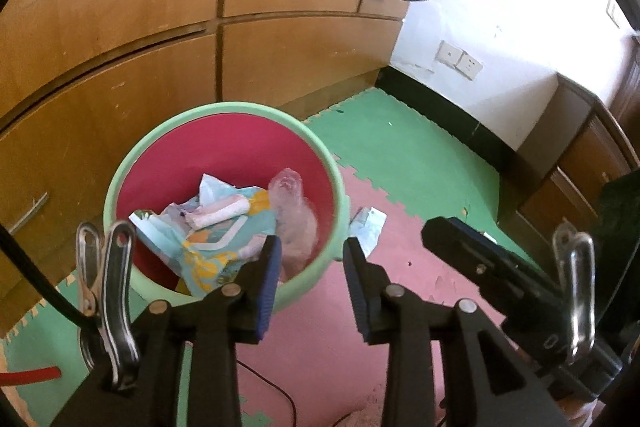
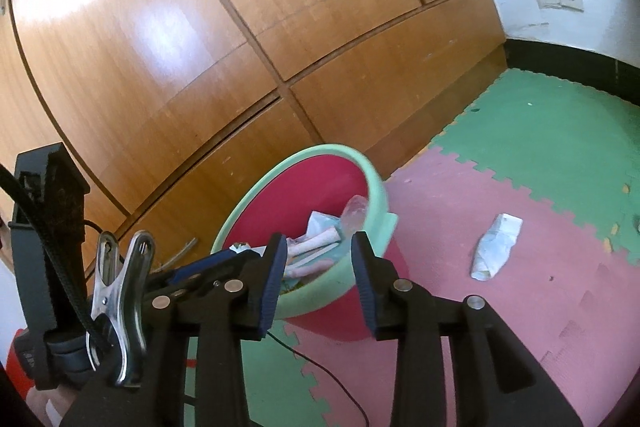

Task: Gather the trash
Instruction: 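Open the right tool to drop the plastic bag into the bucket, then move both open tools from the bucket toward the white mask and sock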

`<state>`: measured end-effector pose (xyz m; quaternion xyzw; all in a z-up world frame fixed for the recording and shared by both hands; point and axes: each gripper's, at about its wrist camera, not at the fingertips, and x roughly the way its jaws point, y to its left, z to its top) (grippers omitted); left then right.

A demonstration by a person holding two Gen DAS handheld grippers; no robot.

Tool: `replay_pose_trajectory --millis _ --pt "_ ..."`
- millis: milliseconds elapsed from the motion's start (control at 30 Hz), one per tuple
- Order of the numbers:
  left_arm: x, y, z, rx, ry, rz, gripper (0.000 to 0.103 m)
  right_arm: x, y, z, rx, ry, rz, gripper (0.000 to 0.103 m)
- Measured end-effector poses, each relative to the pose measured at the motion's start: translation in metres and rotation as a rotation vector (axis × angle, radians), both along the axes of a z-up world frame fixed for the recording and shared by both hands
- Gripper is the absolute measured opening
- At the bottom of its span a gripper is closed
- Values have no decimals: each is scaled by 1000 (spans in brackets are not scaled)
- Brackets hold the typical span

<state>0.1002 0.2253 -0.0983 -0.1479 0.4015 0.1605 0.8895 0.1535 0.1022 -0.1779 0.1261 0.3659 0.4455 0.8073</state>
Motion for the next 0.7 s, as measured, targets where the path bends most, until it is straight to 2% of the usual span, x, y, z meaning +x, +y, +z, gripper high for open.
replay_pose_trajectory --millis 433,700 --pt "9 -45 5 20 5 -88 40 -2 -67 6 13 4 -128 40" --pt "19 -68 -2 16 28 -142 42 -8 -105 -1 -13 -7 -206 40"
